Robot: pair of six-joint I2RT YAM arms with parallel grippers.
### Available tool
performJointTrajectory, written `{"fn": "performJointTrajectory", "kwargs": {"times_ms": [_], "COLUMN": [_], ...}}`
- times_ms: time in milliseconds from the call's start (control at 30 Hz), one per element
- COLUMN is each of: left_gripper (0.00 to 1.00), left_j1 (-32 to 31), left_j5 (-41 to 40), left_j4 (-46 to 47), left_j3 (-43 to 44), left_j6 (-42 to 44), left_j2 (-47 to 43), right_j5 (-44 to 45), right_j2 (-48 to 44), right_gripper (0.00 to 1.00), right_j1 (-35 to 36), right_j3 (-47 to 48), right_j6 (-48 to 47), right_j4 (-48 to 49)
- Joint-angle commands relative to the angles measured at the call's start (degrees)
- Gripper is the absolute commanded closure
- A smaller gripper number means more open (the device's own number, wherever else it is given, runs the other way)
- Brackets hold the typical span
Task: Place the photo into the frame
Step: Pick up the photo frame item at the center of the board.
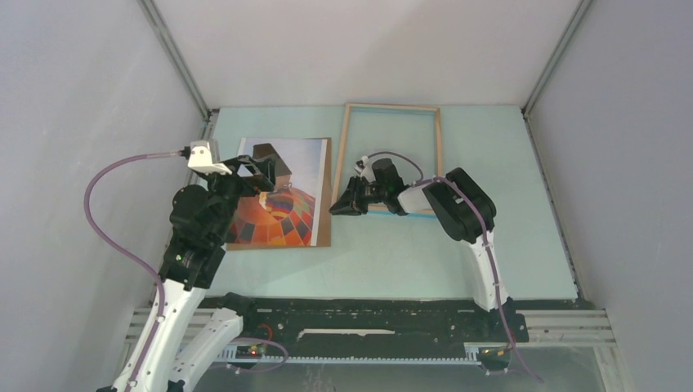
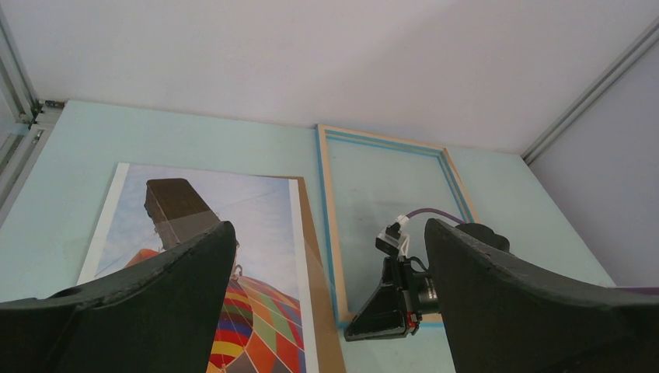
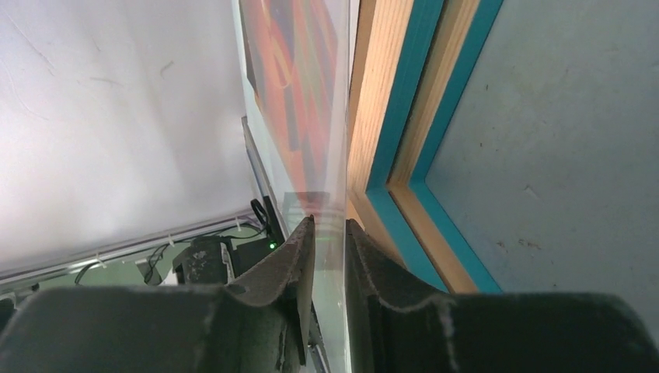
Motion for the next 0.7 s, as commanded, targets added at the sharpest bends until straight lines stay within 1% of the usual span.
{"fn": "performJointTrajectory", "kwargs": {"times_ms": [0,67,100,133,167,267,333,367,533,667], "left_gripper": [0.00,0.00,0.00,0.00,0.00,0.00,0.00,0.00,0.00,0.00], "left_j1": [-0.2,-0.2,-0.2,-0.2,-0.2,-0.2,-0.3,-0.2,-0.3,-0.4], "left_j5": [1.3,1.3,1.3,1.3,1.3,1.3,1.2,1.1,1.7,0.5], "left_j4": [1.6,1.6,1.6,1.6,1.6,1.6,1.6,1.6,1.6,2.0], "left_j3": [0.5,0.5,0.5,0.5,0.5,0.5,0.5,0.5,0.5,-0.2], "left_j6": [0.5,0.5,0.5,0.5,0.5,0.5,0.6,0.7,0.5,-0.3], "left_j2": [-0.7,-0.8,-0.9,-0.8,-0.8,-0.9,-0.9,-0.9,-1.0,-0.3], "right_j5": [1.2,1.1,1.1,1.2,1.4,4.3,5.7,5.9,5.8,7.2], "right_j2": [0.8,0.7,0.3,-0.3,-1.0,-5.5,-8.9,-10.8,-18.9,-25.0], "right_gripper": [0.75,0.85,0.91,0.99,1.00,1.00,1.00,1.00,1.00,1.00], "right_j1": [0.4,0.5,0.6,0.6,0.6,0.6,0.2,-0.2,-2.8,-4.3], "right_j3": [2.1,2.6,2.7,2.7,2.7,2.7,2.4,1.4,-8.4,-17.7], "right_j6": [0.4,0.0,-0.3,-0.5,-1.1,-5.5,-8.8,-9.2,-8.4,-7.2], "right_j4": [0.5,-0.6,-1.1,-1.7,-2.8,-9.1,-15.4,-16.3,-14.0,-9.5]}}
